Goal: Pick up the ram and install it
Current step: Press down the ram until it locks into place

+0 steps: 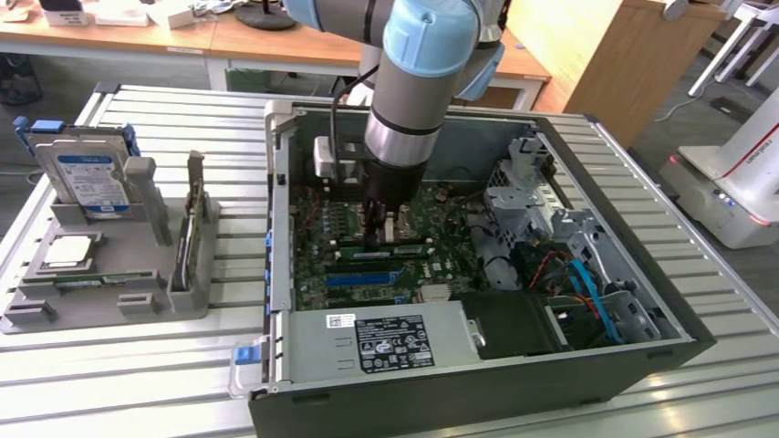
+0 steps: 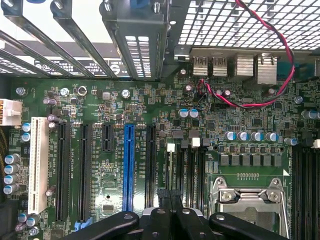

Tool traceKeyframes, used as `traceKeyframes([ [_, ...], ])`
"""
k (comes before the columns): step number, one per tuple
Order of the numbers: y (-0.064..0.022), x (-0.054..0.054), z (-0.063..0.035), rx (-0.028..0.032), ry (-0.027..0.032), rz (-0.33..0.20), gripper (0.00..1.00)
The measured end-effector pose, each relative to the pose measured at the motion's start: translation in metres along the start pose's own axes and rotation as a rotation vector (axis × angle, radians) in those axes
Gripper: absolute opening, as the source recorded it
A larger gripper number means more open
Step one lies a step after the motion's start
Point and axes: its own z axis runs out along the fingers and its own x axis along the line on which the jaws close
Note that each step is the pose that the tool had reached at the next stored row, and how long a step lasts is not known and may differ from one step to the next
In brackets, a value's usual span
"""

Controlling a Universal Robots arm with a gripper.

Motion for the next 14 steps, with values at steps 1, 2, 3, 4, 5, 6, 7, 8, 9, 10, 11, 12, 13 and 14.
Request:
traceKeyframes([
  [1,0.0003,0.0,-0.0001,-0.0002,-0.0004,0.001,0.11],
  [2,0.0007,0.0001,-0.0002,-0.0006,-0.0009,0.002,0.11],
  [3,0.0007,0.0001,-0.0002,-0.0007,-0.001,0.002,0.11],
  [4,0.0008,0.0001,-0.0002,-0.0006,-0.001,0.003,0.11],
  [5,0.0007,0.0001,0.0,-0.0004,-0.0012,0.002,0.11],
  [6,0.0006,0.0002,0.0003,0.0001,-0.0014,0.001,0.11],
  [7,0.0006,0.0003,0.0005,0.0003,-0.0017,0.001,0.11],
  [8,0.0006,0.0003,0.0005,0.0003,-0.0018,0.002,0.11],
  [9,0.0006,0.0003,0.0005,0.0003,-0.0019,0.001,0.11],
  [10,0.0006,0.0003,0.0006,0.0003,-0.0019,0.001,0.11],
  [11,0.0006,0.0003,0.0005,0.0003,-0.0018,0.002,0.11],
  [12,0.0006,0.0002,0.0005,0.0002,-0.0018,0.002,0.11],
  [13,0.0006,0.0002,0.0005,0.0003,-0.0017,0.001,0.11],
  [14,0.0006,0.0002,0.0005,0.0003,-0.0017,0.001,0.11],
])
